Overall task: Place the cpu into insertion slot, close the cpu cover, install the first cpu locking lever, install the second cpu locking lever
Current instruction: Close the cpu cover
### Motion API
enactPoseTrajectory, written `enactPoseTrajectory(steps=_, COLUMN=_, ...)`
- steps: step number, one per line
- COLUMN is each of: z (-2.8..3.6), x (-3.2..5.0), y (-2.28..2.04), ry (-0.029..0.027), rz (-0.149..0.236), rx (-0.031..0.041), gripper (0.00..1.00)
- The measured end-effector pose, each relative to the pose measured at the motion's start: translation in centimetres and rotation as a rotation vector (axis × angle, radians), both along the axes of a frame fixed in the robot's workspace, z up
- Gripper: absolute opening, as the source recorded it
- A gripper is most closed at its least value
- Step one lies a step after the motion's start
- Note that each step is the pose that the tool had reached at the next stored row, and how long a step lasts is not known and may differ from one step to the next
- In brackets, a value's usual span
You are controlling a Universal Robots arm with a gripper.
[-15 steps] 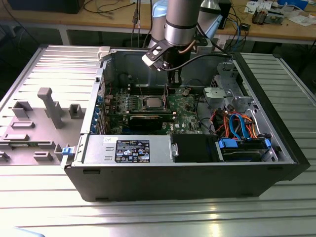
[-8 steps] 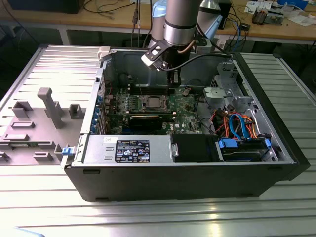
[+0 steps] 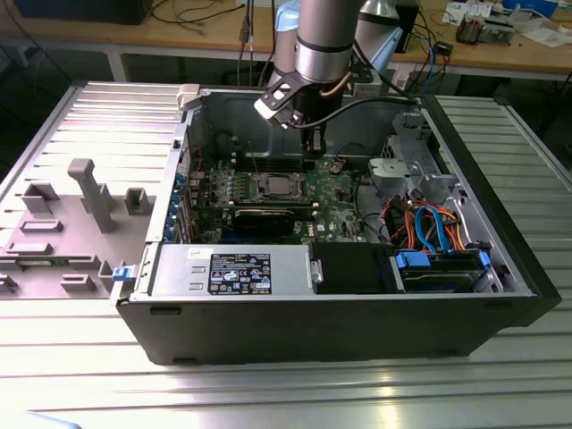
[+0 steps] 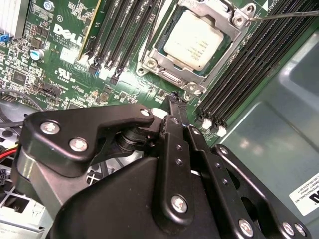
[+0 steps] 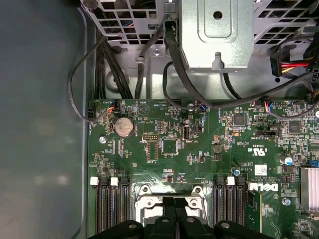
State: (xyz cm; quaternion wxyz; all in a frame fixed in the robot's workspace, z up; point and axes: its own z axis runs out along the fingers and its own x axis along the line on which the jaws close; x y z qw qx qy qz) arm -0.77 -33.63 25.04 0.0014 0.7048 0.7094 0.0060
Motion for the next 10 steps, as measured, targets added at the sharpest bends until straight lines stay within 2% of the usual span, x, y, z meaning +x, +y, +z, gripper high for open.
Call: enactPoseTrajectory(steps=10, z=0.0, x=-0.47, y=0.0, ry=0.0, rz=0.0, rx=0.0, gripper=0.11)
